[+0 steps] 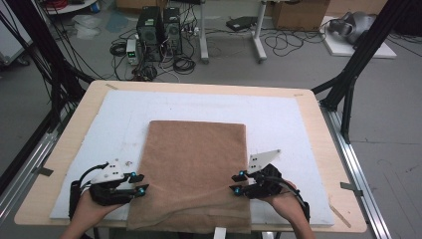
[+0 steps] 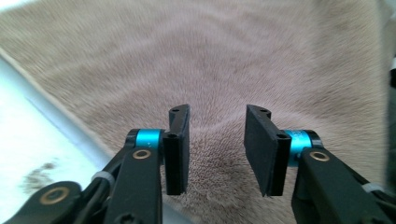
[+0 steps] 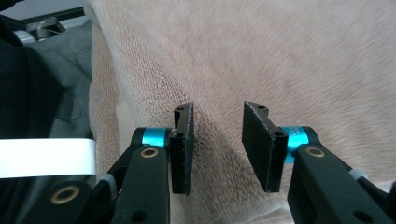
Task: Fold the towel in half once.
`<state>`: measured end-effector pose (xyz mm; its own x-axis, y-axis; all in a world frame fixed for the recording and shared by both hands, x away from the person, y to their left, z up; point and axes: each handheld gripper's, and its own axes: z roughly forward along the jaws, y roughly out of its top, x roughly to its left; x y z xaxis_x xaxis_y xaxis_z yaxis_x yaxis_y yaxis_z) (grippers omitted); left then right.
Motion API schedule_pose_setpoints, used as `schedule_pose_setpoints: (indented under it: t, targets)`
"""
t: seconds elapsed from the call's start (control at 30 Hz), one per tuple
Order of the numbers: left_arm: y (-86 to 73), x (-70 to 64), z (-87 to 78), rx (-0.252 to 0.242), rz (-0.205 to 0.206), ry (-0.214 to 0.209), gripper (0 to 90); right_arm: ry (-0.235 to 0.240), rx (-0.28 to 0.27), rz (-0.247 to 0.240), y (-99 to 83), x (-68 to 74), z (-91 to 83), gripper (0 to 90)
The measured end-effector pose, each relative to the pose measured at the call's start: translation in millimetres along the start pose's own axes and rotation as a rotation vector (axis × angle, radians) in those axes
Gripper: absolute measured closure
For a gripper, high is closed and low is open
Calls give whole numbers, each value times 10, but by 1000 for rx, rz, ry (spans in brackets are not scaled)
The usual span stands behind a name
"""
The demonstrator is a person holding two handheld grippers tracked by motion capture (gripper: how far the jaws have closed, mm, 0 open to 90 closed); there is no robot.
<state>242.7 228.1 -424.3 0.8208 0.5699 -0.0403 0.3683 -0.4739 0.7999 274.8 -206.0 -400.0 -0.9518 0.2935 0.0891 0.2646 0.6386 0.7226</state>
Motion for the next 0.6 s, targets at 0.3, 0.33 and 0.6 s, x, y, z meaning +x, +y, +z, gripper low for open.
schedule_pose_setpoints:
  t: [0.3, 0.33, 0.6]
  targets:
    - [-77, 0, 194, 55, 25, 35, 764, 29, 78, 13, -166, -40, 285, 772]
    - [-74, 14, 193, 52, 19, 39, 809, 24, 76, 10, -142, -37, 278, 798]
    - [-40, 62, 260, 28, 15, 123, 745, -57, 47, 76, -101, -193, 332, 762]
